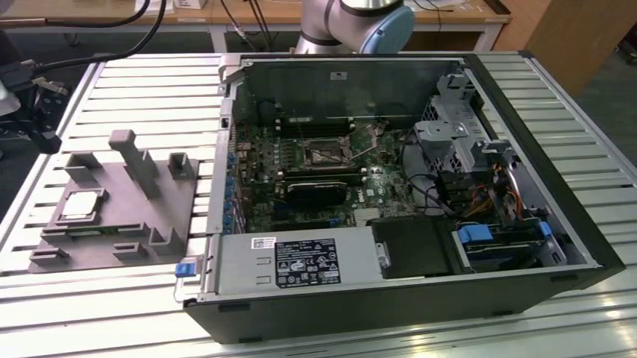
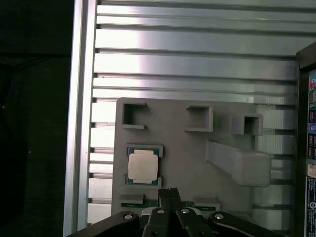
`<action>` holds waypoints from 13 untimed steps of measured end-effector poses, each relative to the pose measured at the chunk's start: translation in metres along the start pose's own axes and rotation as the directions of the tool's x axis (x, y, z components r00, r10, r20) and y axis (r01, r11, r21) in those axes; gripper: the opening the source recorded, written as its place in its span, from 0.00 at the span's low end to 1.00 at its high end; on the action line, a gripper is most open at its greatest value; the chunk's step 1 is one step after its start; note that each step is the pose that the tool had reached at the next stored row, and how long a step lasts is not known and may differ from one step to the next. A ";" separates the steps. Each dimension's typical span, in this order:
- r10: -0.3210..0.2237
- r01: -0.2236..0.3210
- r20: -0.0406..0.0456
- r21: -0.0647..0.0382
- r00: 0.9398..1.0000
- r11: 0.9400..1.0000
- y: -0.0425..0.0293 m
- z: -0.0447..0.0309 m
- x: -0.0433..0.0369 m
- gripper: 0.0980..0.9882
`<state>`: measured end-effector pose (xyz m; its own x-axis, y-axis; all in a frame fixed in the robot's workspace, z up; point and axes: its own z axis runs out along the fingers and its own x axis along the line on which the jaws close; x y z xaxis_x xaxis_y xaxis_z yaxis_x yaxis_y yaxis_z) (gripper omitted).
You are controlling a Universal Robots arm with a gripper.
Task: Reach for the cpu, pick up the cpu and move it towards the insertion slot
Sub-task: 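Pick up the cpu and move it towards the insertion slot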
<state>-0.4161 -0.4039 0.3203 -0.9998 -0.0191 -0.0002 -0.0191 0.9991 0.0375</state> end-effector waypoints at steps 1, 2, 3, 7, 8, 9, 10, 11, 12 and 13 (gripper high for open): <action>0.000 0.000 0.000 0.000 1.000 1.000 0.0000 0.0012 0.0008 0.01; 0.000 0.000 0.001 0.000 1.000 1.000 -0.0001 0.0025 0.0015 0.01; 0.000 0.000 0.001 0.000 1.000 1.000 -0.0001 0.0038 0.0023 0.01; 0.000 0.000 0.003 0.000 1.000 1.000 -0.0002 0.0091 0.0052 0.01; 0.000 0.000 0.003 0.000 1.000 1.000 -0.0003 0.0103 0.0059 0.01; 0.000 0.000 0.004 0.000 1.000 1.000 -0.0003 0.0115 0.0065 0.01; 0.000 0.000 0.004 0.000 1.000 1.000 -0.0003 0.0126 0.0071 0.01; 0.000 0.000 0.005 0.000 1.000 1.000 -0.0004 0.0137 0.0076 0.01; 0.000 0.000 0.005 0.000 1.000 1.000 -0.0004 0.0148 0.0082 0.01; 0.000 0.000 0.006 0.000 1.000 1.000 -0.0004 0.0160 0.0088 0.01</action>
<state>-0.4250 -0.4039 0.3042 -0.9998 -0.0191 -0.0058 -0.0193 0.9991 0.0374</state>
